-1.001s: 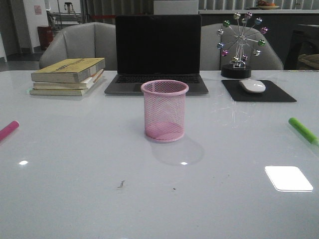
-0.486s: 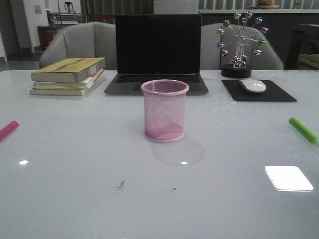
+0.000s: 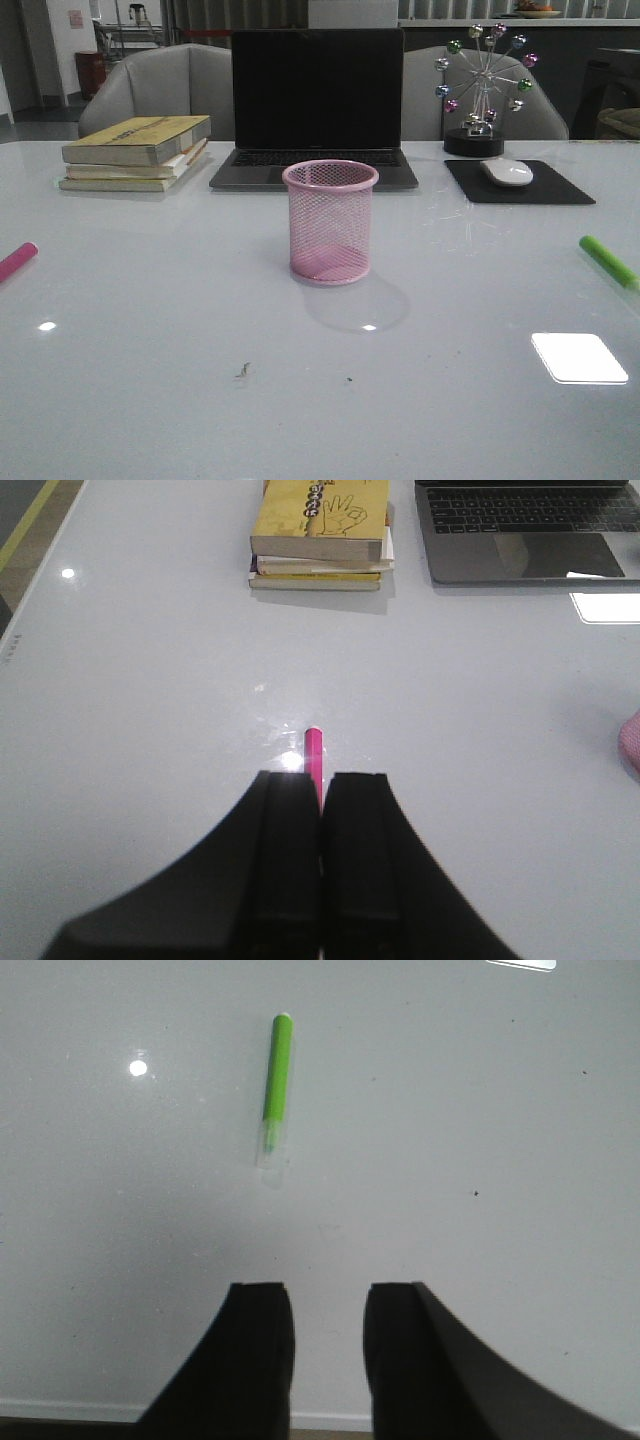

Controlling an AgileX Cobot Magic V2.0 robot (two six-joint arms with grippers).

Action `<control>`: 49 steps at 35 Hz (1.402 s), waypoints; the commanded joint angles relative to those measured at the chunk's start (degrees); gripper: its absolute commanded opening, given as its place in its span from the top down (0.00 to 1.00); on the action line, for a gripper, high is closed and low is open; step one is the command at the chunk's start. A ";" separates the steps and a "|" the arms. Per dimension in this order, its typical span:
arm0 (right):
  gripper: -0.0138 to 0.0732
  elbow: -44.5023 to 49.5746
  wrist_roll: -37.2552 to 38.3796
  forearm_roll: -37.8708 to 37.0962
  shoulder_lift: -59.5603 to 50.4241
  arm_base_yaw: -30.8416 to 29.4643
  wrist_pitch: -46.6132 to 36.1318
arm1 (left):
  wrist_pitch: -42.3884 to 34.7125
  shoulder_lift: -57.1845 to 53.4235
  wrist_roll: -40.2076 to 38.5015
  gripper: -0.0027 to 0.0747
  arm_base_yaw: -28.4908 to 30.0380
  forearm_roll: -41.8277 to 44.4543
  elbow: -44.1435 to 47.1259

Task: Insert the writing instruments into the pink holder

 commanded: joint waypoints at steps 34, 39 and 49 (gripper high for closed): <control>0.45 -1.95 -0.31 -1.07 -0.12 -0.24 -2.39 | 0.68 -0.73 -0.11 0.32 0.15 -1.73 -1.92; 0.45 -1.95 -0.31 -1.07 -0.12 -0.24 -2.57 | 0.68 -0.73 -0.11 0.32 0.15 -1.73 -1.92; 0.45 -1.95 -0.31 -1.07 -0.12 -0.24 -2.39 | 0.68 -0.63 -0.11 0.32 0.15 -1.73 -1.92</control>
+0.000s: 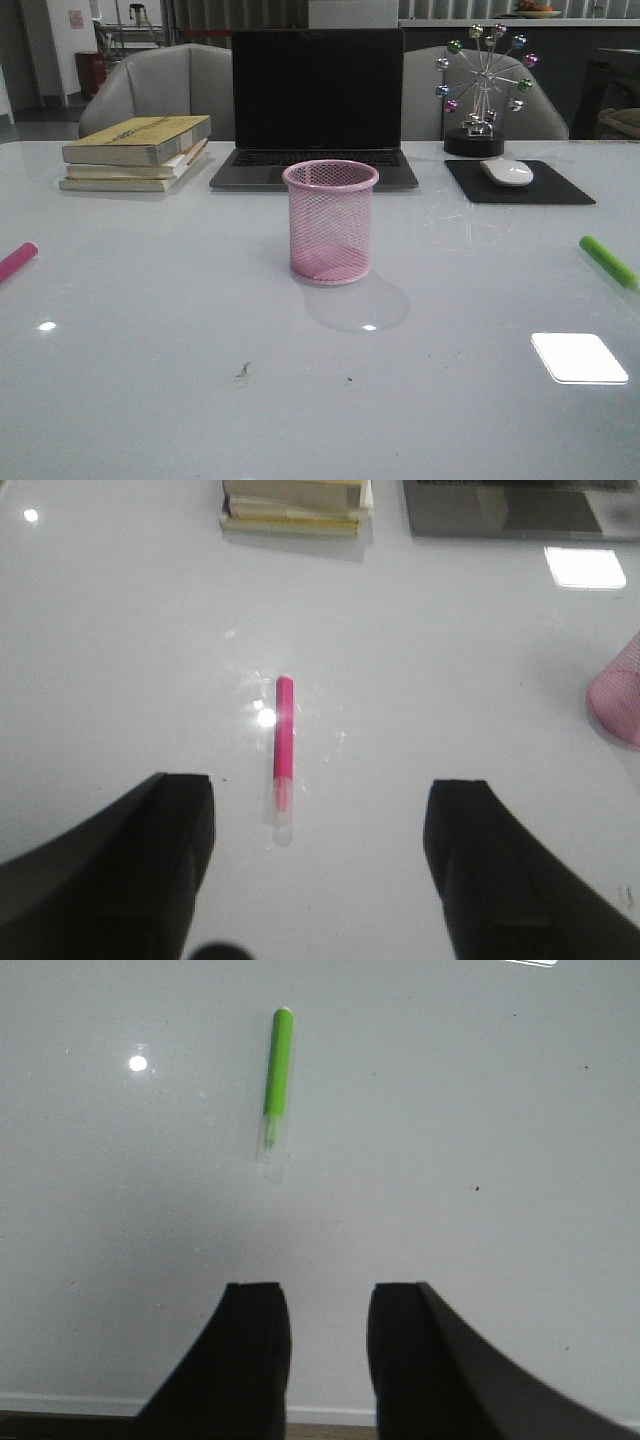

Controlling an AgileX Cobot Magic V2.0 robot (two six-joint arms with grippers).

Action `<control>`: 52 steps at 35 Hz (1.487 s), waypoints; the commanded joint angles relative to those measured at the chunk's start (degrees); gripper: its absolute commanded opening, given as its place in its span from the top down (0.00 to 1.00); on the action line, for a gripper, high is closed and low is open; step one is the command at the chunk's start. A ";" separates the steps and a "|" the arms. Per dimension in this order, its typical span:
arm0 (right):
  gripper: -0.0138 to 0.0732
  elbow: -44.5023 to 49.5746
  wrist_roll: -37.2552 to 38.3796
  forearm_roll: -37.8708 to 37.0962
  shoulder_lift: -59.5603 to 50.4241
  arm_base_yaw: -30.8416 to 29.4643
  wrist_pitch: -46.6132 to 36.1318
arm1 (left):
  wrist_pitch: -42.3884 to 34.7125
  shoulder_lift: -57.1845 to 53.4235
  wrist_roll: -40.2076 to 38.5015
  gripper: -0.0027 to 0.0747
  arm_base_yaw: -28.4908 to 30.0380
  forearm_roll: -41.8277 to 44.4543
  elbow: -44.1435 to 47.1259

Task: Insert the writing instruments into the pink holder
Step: 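Lower the right gripper over the lime-green marker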

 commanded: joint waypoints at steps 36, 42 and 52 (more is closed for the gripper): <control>0.45 -1.95 -0.31 -1.07 7.48 -0.24 -5.49 | -3.82 -0.63 -0.21 0.32 0.01 0.40 -1.92; 0.45 -1.95 -0.31 -0.16 13.69 -0.24 -10.24 | -3.82 -0.63 -0.21 0.32 0.01 0.40 -1.92; 0.45 -1.95 -0.31 0.30 24.11 -0.24 -20.00 | -3.82 -0.63 -0.21 0.32 0.01 0.40 -1.92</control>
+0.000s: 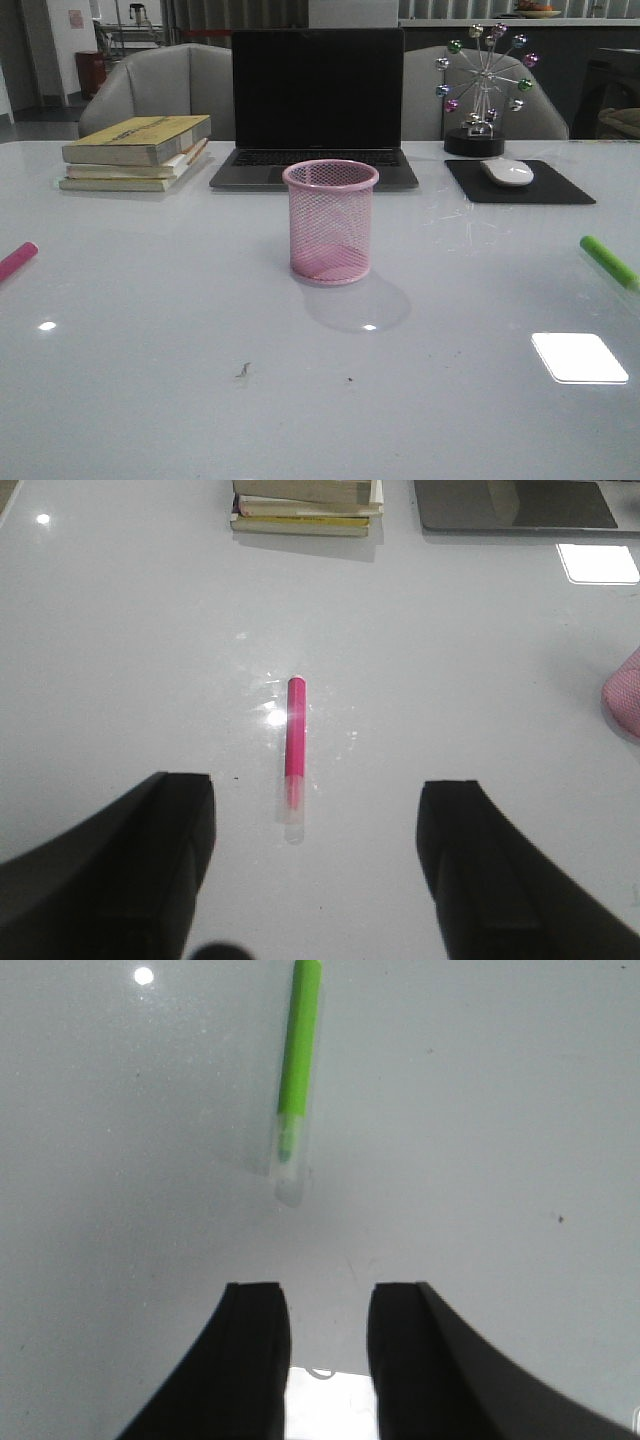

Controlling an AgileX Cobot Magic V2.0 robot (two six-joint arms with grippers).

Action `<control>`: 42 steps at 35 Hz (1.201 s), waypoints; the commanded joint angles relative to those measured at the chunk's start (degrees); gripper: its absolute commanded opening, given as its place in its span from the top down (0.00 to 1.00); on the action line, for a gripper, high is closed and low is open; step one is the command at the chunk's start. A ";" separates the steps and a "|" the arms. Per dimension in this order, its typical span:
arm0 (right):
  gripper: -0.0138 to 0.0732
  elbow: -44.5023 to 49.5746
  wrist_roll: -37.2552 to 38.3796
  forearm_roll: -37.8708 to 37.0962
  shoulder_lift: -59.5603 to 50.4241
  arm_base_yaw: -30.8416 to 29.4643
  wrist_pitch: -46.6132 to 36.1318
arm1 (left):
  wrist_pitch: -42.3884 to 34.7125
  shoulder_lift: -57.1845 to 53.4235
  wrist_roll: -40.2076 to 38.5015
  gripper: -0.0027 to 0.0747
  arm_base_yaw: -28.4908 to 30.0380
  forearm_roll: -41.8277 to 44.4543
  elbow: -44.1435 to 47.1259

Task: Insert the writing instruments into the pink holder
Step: 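Lower the right gripper over the lime-green marker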

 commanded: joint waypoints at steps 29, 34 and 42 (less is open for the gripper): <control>0.45 -21.74 -0.31 0.95 27.86 -0.24 -7.10 | -3.82 -0.63 -0.21 0.32 0.01 -0.46 -1.92; 0.45 -25.20 -0.31 0.95 31.36 -0.24 -4.66 | -3.82 -0.63 -0.21 0.32 0.01 -0.46 -1.92; 0.45 -26.70 -0.31 0.95 34.45 -0.24 -3.97 | -3.82 -0.63 -0.21 0.32 0.01 -0.46 -1.92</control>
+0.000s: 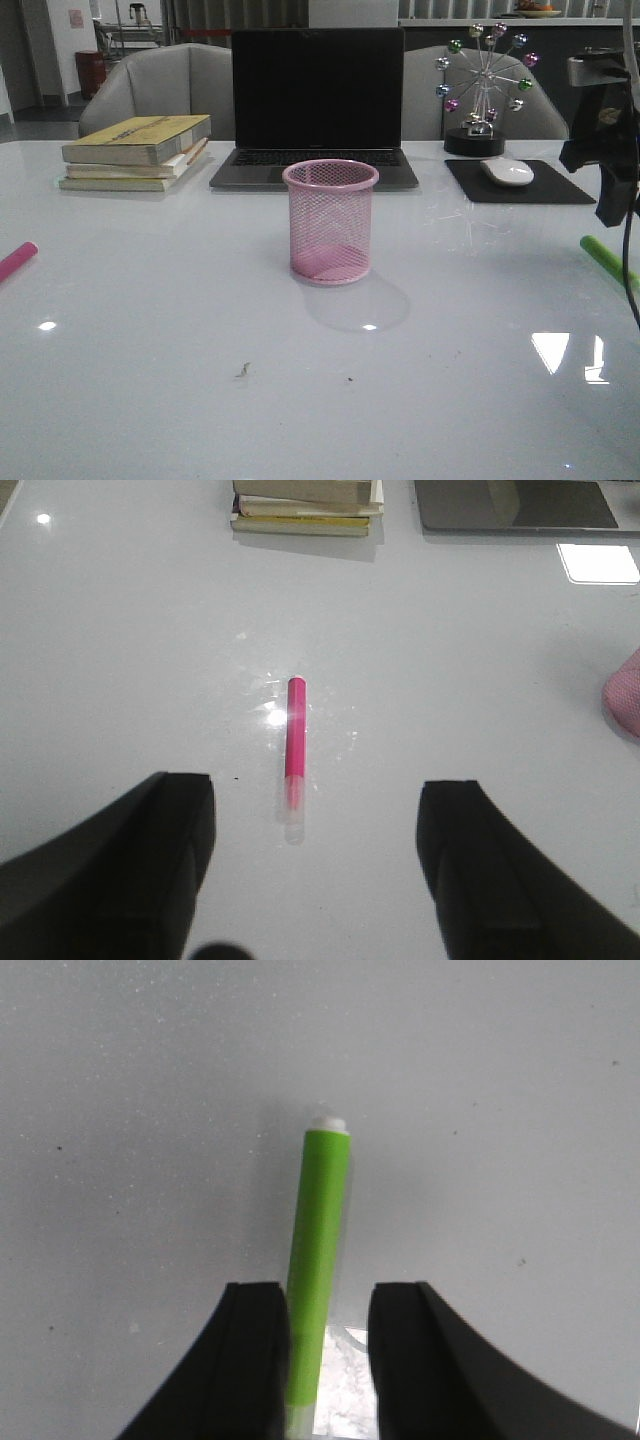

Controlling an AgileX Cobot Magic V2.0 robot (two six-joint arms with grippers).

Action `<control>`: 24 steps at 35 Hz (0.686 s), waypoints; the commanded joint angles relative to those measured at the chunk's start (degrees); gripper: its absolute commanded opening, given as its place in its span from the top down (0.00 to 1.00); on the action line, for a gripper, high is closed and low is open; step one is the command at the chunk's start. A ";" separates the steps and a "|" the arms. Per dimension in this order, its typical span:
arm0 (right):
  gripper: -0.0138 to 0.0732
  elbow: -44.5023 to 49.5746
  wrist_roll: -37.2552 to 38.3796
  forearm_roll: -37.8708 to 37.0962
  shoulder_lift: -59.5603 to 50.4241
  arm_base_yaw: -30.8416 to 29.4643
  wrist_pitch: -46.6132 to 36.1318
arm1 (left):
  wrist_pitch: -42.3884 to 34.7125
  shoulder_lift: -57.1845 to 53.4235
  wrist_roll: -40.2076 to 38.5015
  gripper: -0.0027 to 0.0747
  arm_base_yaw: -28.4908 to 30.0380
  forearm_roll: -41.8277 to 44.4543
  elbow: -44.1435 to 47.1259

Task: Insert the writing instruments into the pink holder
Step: 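Close the right gripper on the lime-green marker and lift it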

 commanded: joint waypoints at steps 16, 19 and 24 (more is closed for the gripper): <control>0.45 -2.13 0.00 0.07 1.83 -0.19 -1.33 | -3.94 -0.63 -0.21 0.32 0.01 -0.46 -1.92; 0.45 -2.13 0.00 0.07 2.66 -0.14 -1.54 | -3.94 -0.63 -0.21 0.32 0.01 -0.46 -1.92; 0.45 -2.13 0.00 0.07 3.59 -0.14 -1.79 | -3.94 -0.63 -0.21 0.32 0.01 -0.46 -1.92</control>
